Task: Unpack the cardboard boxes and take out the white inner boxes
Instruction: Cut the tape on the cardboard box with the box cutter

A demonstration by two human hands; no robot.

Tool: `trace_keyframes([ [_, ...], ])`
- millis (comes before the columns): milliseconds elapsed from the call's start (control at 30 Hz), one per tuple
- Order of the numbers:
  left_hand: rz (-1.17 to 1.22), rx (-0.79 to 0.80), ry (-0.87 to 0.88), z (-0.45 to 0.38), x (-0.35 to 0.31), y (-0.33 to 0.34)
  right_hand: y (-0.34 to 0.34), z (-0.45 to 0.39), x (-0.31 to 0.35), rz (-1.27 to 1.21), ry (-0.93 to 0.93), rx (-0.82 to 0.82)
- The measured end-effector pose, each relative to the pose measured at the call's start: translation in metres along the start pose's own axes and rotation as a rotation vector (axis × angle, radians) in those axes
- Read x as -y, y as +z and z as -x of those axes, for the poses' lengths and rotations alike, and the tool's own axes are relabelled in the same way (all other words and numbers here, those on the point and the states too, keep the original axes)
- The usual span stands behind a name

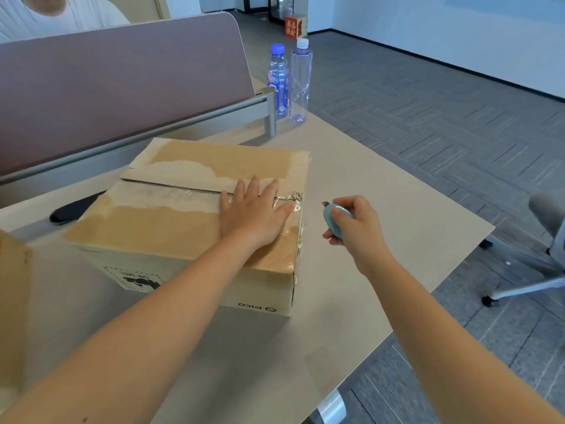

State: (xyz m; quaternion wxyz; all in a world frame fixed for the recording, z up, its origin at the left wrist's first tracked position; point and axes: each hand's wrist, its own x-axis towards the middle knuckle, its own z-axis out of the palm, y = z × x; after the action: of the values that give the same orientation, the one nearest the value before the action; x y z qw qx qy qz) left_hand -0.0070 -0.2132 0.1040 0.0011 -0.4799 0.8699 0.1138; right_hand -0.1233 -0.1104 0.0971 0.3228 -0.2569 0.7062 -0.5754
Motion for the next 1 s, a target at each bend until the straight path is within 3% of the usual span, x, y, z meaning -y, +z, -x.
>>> trace_keyframes([
  [233,0.125,-0.027,-0.234,-0.005,-0.040,0.005,-0.010,-0.027,0.029,-0.165,0.036,-0.007],
  [400,0.524,-0.223,-0.208,0.000,-0.035,-0.007,0.006,-0.033,0.045,-0.119,-0.011,0.134],
  [467,0.630,-0.285,-0.181,0.011,-0.015,-0.019,0.020,-0.032,0.053,-0.074,-0.056,0.218],
  [533,0.586,-0.330,-0.194,0.024,0.015,-0.030,0.039,-0.030,0.059,-0.054,-0.110,0.313],
  [700,0.550,-0.301,-0.360,0.056,0.095,-0.046,0.099,-0.013,0.067,0.041,-0.235,0.491],
  [833,0.565,-0.264,-0.421,0.074,0.144,-0.053,0.151,0.000,0.063,0.127,-0.307,0.561],
  [1000,0.595,-0.153,-0.353,0.071,0.191,-0.049,0.202,0.013,0.057,0.269,-0.391,0.550],
])
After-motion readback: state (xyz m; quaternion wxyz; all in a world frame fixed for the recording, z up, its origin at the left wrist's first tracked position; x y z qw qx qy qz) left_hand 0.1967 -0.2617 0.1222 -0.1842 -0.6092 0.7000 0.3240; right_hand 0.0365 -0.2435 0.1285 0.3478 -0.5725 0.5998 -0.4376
